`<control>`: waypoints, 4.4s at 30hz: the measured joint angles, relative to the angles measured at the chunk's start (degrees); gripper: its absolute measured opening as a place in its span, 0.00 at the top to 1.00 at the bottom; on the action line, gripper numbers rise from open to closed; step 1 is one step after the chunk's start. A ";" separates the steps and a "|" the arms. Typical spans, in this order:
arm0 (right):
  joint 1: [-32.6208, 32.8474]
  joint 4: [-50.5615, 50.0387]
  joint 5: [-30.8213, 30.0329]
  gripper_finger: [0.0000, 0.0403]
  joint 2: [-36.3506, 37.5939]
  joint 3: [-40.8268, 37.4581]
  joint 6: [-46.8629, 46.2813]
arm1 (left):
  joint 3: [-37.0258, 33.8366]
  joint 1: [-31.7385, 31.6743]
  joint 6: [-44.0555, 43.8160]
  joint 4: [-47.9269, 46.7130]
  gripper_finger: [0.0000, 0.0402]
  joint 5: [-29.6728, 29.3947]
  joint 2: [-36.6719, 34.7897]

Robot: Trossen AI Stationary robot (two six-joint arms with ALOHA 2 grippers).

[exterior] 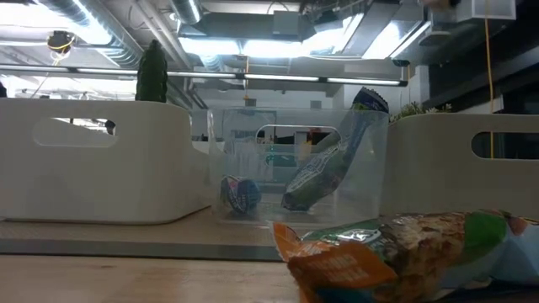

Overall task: Pick and place Granola Bars by type
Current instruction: Put the yellow granola bar into the gray bin, then put the red granola bar into the white bin

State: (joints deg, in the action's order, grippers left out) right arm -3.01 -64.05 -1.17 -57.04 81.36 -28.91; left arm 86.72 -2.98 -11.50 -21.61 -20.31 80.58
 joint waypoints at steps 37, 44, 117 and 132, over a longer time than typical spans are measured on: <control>12.17 32.52 7.51 0.63 -9.76 -34.09 -31.39 | 0.00 -0.02 0.14 -14.52 0.41 3.91 0.11; 20.45 22.84 8.17 0.61 -9.17 -32.58 -44.67 | 0.00 -0.02 2.05 -16.75 0.41 3.77 0.11; 50.71 17.88 7.64 0.93 -27.44 -37.04 -86.30 | 0.02 -0.02 0.23 -17.04 0.41 3.47 0.11; 53.13 -16.08 -36.46 0.94 -12.17 -12.51 -70.18 | 0.02 -0.02 0.23 -15.82 0.41 3.30 0.11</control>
State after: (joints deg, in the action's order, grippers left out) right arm 50.12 -80.13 -37.63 -69.21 68.85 -99.09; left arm 86.74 -3.01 -11.27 -37.43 -17.02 80.68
